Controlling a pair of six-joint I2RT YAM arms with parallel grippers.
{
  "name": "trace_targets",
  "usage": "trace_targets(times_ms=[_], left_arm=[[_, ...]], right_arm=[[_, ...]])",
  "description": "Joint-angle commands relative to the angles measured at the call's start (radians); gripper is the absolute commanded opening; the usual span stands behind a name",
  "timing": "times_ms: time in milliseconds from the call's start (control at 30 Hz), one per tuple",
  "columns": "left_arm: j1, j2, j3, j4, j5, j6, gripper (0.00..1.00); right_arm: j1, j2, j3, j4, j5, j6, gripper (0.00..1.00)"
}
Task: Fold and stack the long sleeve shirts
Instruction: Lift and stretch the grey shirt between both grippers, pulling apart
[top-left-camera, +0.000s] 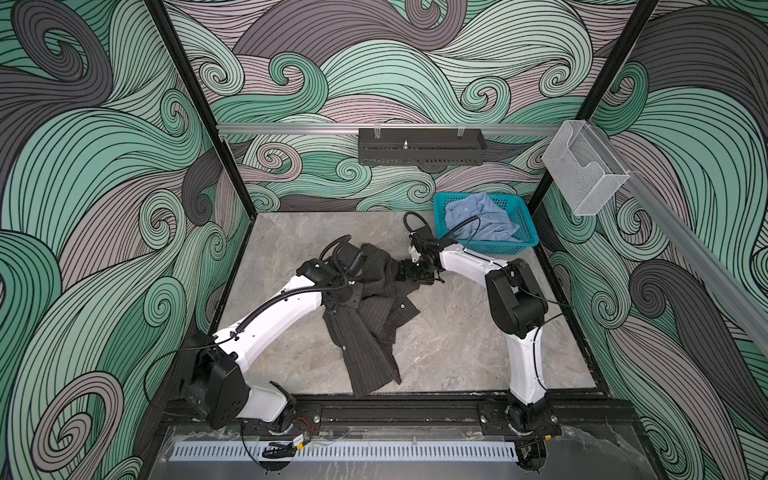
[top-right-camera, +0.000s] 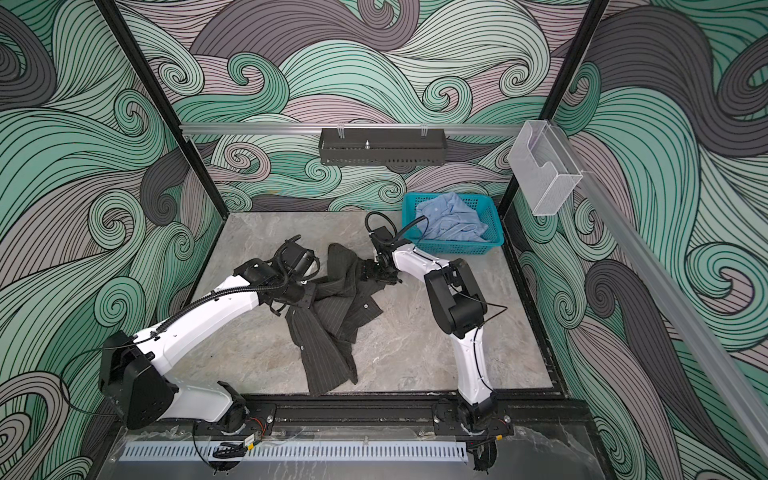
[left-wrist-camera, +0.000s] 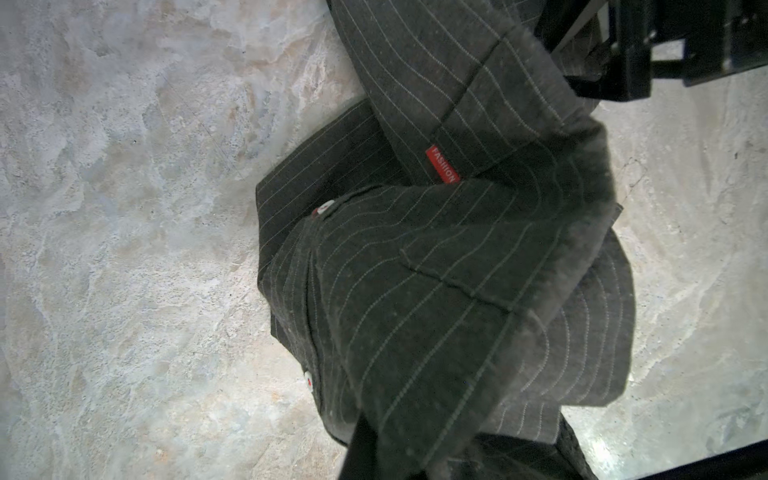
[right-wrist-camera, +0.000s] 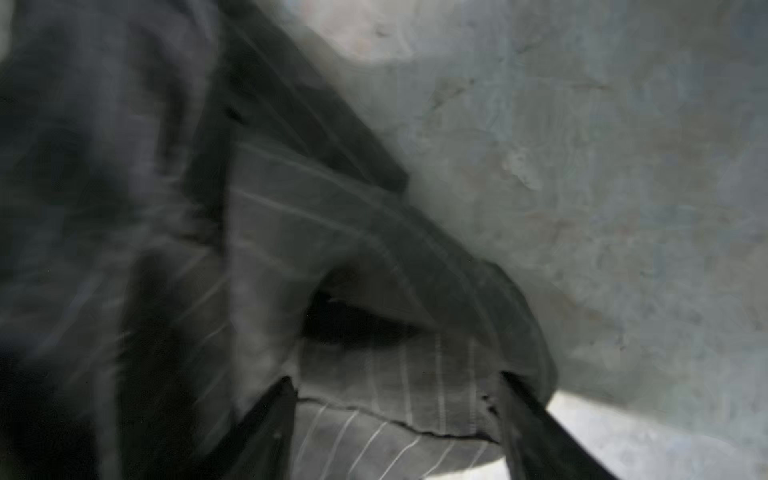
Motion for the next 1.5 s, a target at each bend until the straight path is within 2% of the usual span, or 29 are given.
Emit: trace_targets(times_ms=[0, 33, 67, 100, 133, 333, 533, 700, 833, 1033, 1133, 1200, 1300, 1400, 1467], left_arm=[[0.031, -0.078, 0.037, -0.044, -0.061, -0.003, 0.00], [0.042, -0.099, 0.042, -0.040, -0.072, 0.003, 0.00], [0.050, -0.120, 0.044, -0.033, -0.083, 0.011, 0.00], [0.058, -0.141, 0.042, -0.021, -0.099, 0.026, 0.00], [0.067, -0.161, 0.045, -0.015, -0.106, 0.043, 0.00], [0.135, -0.202, 0.117, -0.078, -0.161, 0.118, 0.00], [0.207, -0.211, 0.147, -0.081, -0.178, 0.205, 0.00], [0.227, -0.125, 0.176, -0.049, -0.154, 0.235, 0.00], [0.229, -0.031, 0.223, -0.020, -0.134, 0.228, 0.00], [0.232, 0.059, 0.273, -0.039, -0.137, 0.218, 0.00], [0.233, 0.089, 0.292, -0.033, -0.074, 0.227, 0.00], [0.231, 0.127, 0.346, -0.072, -0.001, 0.242, 0.00], [0.231, 0.163, 0.479, -0.192, 0.016, 0.212, 0.00], [0.228, 0.120, 0.560, -0.244, 0.016, 0.241, 0.00], [0.229, 0.043, 0.554, -0.202, 0.002, 0.280, 0.00]], right_arm=[[-0.003, 0.037, 0.045, -0.062, 0.076, 0.010, 0.45], [-0.007, 0.038, 0.043, -0.071, 0.085, 0.012, 0.24], [-0.011, 0.028, 0.035, -0.072, 0.096, 0.013, 0.11], [-0.014, 0.006, 0.016, -0.067, 0.112, 0.008, 0.01], [-0.014, -0.033, -0.005, -0.059, 0.128, -0.005, 0.00], [-0.039, -0.340, -0.187, -0.082, 0.223, -0.086, 0.00], [-0.133, -0.655, -0.377, -0.182, 0.328, -0.148, 0.00], [-0.193, -0.779, -0.462, -0.286, 0.379, -0.146, 0.00], [-0.255, -0.834, -0.541, -0.300, 0.403, -0.144, 0.00], [-0.291, -0.915, -0.532, -0.349, 0.427, -0.171, 0.00], [-0.310, -0.941, -0.509, -0.387, 0.442, -0.174, 0.00], [-0.313, -0.965, -0.484, -0.425, 0.437, -0.161, 0.00], [-0.313, -1.028, -0.439, -0.475, 0.409, -0.131, 0.00], [-0.308, -1.089, -0.367, -0.531, 0.368, -0.120, 0.00], [-0.297, -1.121, -0.323, -0.540, 0.295, -0.130, 0.00]])
